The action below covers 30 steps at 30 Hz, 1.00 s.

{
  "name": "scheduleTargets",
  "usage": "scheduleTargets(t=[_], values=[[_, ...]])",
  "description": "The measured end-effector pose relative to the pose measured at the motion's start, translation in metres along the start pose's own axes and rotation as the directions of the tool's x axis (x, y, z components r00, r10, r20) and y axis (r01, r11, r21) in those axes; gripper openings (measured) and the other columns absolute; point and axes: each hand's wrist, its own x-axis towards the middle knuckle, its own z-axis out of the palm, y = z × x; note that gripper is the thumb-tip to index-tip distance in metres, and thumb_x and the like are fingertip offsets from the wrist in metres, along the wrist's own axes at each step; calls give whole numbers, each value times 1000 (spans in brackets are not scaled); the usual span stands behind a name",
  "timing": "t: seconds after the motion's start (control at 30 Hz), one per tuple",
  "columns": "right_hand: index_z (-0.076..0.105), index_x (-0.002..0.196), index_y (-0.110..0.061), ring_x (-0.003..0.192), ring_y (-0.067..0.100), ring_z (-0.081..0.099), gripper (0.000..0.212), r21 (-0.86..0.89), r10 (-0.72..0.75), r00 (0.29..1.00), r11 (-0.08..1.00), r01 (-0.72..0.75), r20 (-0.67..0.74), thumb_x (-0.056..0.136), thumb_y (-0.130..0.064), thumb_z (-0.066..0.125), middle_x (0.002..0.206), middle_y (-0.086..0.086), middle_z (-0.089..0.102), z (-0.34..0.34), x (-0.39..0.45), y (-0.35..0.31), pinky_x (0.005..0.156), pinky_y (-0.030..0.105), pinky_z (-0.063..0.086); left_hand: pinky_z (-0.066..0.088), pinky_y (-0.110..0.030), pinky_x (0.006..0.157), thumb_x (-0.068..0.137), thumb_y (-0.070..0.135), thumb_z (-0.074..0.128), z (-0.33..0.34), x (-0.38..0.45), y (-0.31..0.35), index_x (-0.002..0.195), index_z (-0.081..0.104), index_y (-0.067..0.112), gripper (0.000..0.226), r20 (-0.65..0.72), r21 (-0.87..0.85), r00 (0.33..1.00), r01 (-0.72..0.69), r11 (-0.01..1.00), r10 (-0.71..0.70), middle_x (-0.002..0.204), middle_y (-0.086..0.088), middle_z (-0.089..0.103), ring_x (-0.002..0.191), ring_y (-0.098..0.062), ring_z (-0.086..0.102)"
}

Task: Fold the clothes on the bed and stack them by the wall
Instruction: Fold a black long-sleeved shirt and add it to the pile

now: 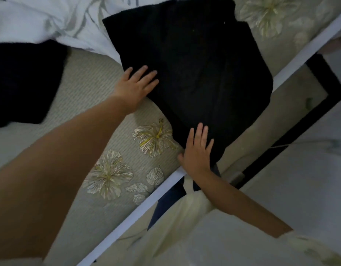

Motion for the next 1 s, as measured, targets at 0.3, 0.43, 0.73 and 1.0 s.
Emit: scheduleTargets(t=[0.3, 0.43, 0.73, 1.0], values=[[5, 146, -6, 144, 26, -1, 59, 201, 207, 941, 967, -156, -266, 94, -1, 34, 155, 12, -2, -10, 12, 30, 115, 43, 4, 14, -50, 106, 92, 1, 43, 1, 21, -21, 135, 43, 9, 44, -341, -166, 936, -157, 974, 93, 139, -16, 44, 123, -37, 42], [1, 146, -4, 144, 25, -4, 60, 110, 220, 956, 973, -201, -193, 96, -6, 34, 155, 15, -5, -20, 13, 45, 114, 38, -9, 33, -64, 92, 73, -13, 56, -13, 26, -21, 102, 67, -4, 32, -525, -80, 833, -251, 965, 174, 94, -24, 67, 82, -41, 63], [2, 145, -3, 141, 26, 19, 57, 64, 73, 979, 996, -61, -189, 96, 2, 31, 154, 18, -3, -103, -31, 88, 111, 29, 20, 49, -61, 63, 62, -14, 63, -50, -4, -19, 82, 70, -8, 21, -572, -1, 766, -358, 934, 293, 77, -23, 70, 70, -42, 68], [14, 145, -6, 134, 22, 35, 59, -50, -35, 957, 999, 22, -287, 92, -1, 40, 155, 11, 11, -252, -67, 139, 104, 31, 34, 45, -41, 88, 80, -12, 46, -184, -15, -35, 124, 56, 3, 48, -450, -304, 893, -168, 938, 14, 123, -19, 58, 108, -36, 57]])
